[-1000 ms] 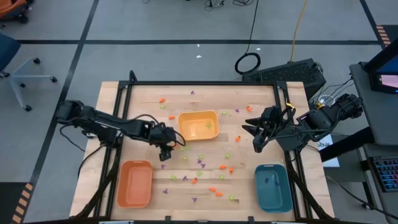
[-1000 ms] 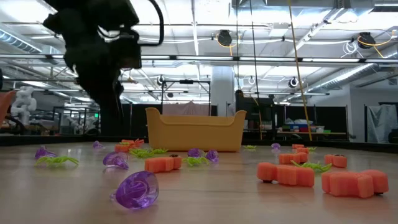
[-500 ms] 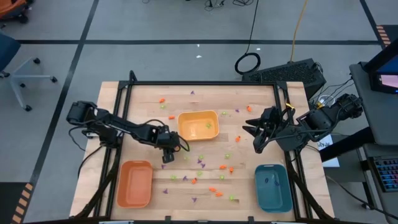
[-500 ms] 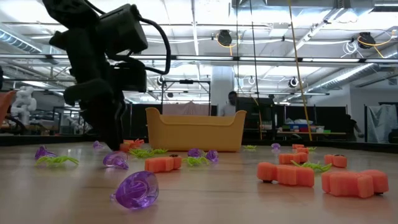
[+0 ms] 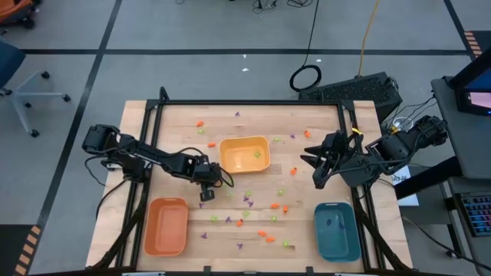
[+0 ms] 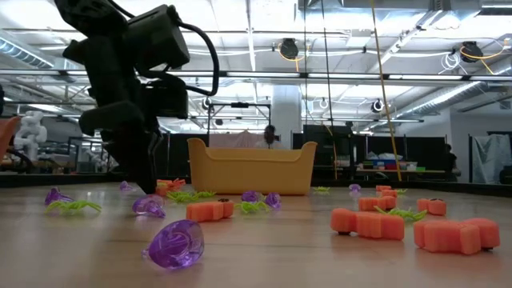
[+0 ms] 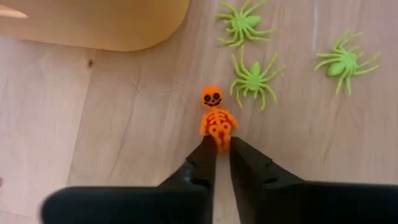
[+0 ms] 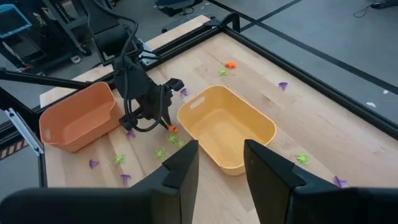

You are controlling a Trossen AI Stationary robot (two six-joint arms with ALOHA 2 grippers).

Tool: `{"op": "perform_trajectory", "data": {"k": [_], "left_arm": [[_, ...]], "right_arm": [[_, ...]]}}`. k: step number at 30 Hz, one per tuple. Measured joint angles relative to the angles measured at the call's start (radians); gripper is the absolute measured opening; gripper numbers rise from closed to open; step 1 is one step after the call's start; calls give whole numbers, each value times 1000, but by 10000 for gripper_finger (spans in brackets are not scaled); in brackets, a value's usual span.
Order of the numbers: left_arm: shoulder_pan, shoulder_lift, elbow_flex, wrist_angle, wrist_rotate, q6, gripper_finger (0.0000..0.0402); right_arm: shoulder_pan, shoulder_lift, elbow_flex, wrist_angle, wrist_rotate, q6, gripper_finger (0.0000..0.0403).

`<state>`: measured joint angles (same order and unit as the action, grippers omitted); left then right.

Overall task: Sort Halloween decoration
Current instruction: Put the orange skeleton toy into the orange bin

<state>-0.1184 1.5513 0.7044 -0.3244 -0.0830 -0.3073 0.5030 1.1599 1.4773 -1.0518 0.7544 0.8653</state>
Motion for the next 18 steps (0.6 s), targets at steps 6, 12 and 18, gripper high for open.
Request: {"op": "perform_trajectory", "data": {"k": [6, 12, 18], "left_arm": [[0, 9, 2, -1, -1, 0, 10], [0, -2, 9, -27, 0, -20, 10], [-2, -39, 37, -86, 4, -27, 10]], "right_arm": [[0, 0, 0, 0, 0, -14, 116], [0, 0, 0, 0, 0, 0, 116], [0, 0, 0, 1, 0, 11, 116]]}}
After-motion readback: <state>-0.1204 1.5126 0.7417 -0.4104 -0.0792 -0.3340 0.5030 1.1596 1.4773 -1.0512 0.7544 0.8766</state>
